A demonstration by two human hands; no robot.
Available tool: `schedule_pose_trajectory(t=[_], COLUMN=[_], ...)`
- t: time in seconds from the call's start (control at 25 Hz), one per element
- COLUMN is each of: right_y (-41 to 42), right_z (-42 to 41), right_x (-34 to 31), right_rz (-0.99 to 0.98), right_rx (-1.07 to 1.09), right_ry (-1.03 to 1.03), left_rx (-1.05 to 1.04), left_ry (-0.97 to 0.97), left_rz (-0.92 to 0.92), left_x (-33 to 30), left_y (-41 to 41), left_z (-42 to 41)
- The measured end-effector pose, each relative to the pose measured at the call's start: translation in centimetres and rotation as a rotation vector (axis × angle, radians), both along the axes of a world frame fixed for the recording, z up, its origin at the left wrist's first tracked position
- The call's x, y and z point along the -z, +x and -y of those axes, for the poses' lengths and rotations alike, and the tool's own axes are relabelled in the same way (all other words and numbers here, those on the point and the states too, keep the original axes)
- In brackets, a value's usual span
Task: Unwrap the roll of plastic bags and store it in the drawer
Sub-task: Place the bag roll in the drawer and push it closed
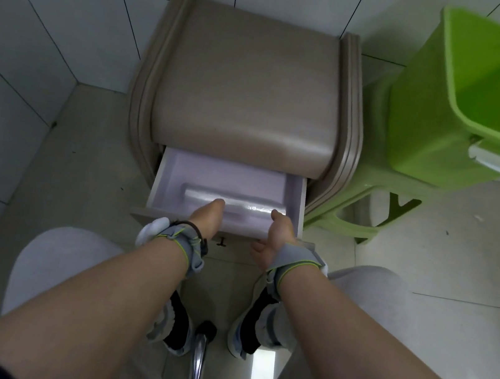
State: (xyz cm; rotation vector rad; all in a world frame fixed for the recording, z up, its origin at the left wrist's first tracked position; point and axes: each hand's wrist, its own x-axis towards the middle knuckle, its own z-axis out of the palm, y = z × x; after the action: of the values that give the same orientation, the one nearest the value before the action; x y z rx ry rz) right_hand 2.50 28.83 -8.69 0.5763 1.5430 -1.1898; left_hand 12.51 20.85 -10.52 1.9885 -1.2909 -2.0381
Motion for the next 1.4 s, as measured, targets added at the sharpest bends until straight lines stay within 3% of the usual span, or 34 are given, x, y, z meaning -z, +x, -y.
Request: schedule_pose_trajectory(t=[0.16,0.36,0.64,0.96,1.4], right_y=[-0.3,-2.2,-4.6,-7.7,-9.6], right_z=[1.0,2.4,4.8,8.5,12.2], right_x=[0.3,0.0,0.4,-0.5,0.0], right_rz=[-0.055,0.018,0.012,0.016,-0.030], right_rx=[-0.029,0.005,-0.019,-0.035,-0.048], right_ry=[-0.028,-0.074,-0.117,-0.165,-0.059], left_rx=[-0.252,-0.340,-0.312,-0.235,-0.214], left_ry=[0.090,0.237,0.229,0.149,0.102], left_rz=[-0.062,-0.175,-0.244,-0.177,-0.162], left_x=[0.6,1.0,0.0,-0.2,0.7], left_y=[-1.1,-1.4,-3.5,-6.6,-7.5], left_z=[0.4,2.4,6.1,10.5,12.6])
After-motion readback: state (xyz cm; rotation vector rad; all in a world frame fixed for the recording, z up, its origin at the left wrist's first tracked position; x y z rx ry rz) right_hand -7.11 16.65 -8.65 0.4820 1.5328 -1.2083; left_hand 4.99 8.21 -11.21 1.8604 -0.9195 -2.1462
